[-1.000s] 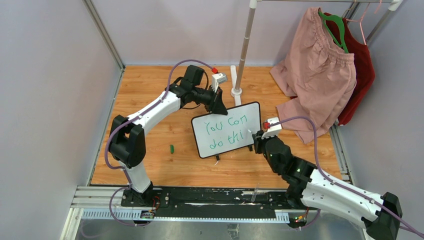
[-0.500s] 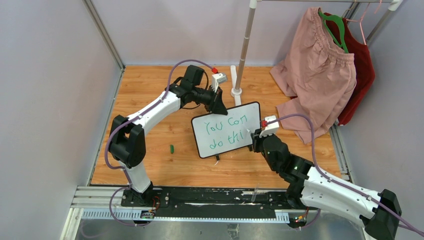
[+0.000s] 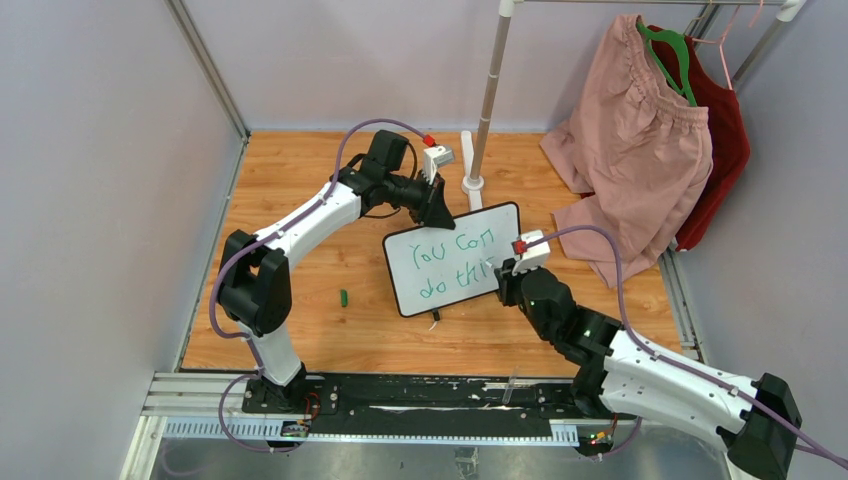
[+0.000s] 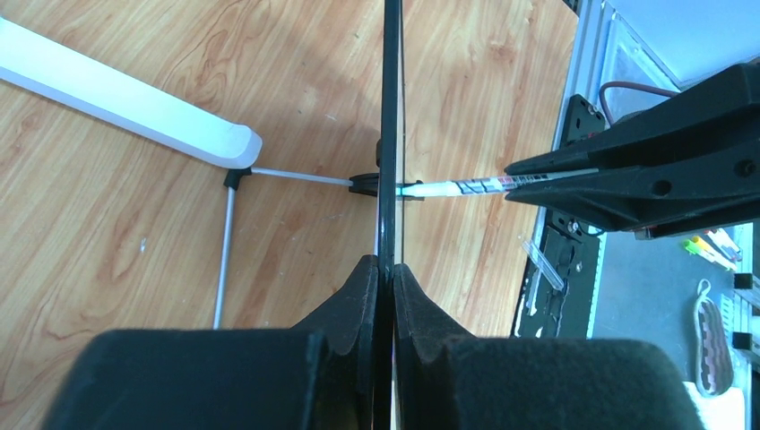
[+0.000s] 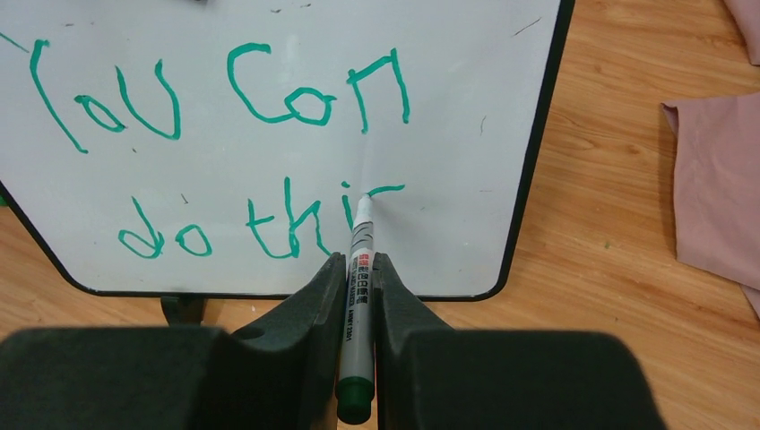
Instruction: Write a sentence on the whiteboard
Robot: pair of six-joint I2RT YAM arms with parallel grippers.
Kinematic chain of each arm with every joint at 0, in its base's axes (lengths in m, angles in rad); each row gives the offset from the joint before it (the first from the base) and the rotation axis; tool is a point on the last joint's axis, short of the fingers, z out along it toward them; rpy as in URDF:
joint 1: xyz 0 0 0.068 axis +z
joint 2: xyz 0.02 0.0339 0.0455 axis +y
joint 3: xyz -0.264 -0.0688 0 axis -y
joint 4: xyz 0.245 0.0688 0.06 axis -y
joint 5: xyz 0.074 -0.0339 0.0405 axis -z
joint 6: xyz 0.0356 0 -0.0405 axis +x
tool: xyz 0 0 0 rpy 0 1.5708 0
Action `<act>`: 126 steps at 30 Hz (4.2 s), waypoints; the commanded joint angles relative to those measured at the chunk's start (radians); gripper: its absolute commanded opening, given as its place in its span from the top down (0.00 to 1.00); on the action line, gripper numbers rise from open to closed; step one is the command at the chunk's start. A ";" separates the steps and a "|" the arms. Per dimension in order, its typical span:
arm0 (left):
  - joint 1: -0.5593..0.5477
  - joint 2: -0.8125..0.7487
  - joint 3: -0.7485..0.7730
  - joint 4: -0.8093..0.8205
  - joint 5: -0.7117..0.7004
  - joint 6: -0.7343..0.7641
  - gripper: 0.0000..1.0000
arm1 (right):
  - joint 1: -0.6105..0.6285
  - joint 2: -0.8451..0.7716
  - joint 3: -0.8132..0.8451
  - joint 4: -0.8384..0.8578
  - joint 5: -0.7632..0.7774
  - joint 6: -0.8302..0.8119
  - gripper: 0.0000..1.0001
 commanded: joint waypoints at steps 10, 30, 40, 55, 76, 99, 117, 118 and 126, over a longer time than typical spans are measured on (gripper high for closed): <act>-0.015 -0.025 -0.010 0.004 0.015 -0.011 1.00 | -0.017 -0.015 -0.011 -0.072 0.001 0.035 1.00; -0.015 -0.026 -0.007 0.003 0.017 -0.012 1.00 | -0.032 -0.014 -0.022 -0.127 0.064 0.041 1.00; -0.015 -0.026 -0.005 0.004 0.017 -0.014 1.00 | -0.034 -0.010 -0.028 -0.142 0.029 0.055 1.00; -0.015 -0.027 -0.004 0.004 0.017 -0.015 1.00 | -0.032 0.005 -0.027 -0.144 -0.062 0.076 1.00; -0.014 -0.025 -0.007 0.004 0.015 -0.014 1.00 | -0.024 -0.006 0.009 -0.138 -0.124 0.114 1.00; -0.015 -0.025 -0.018 0.003 -0.008 -0.001 1.00 | -0.026 -0.543 -0.074 -0.378 0.086 0.100 1.00; -0.015 -0.045 -0.043 0.020 -0.017 -0.001 1.00 | -0.056 -0.415 -0.109 -0.179 0.065 0.148 1.00; -0.015 -0.044 -0.043 0.019 -0.017 -0.002 1.00 | -0.059 -0.413 -0.111 -0.176 0.061 0.147 1.00; -0.015 -0.046 -0.048 0.023 -0.020 0.000 1.00 | -0.103 -0.364 -0.100 -0.163 -0.033 0.174 1.00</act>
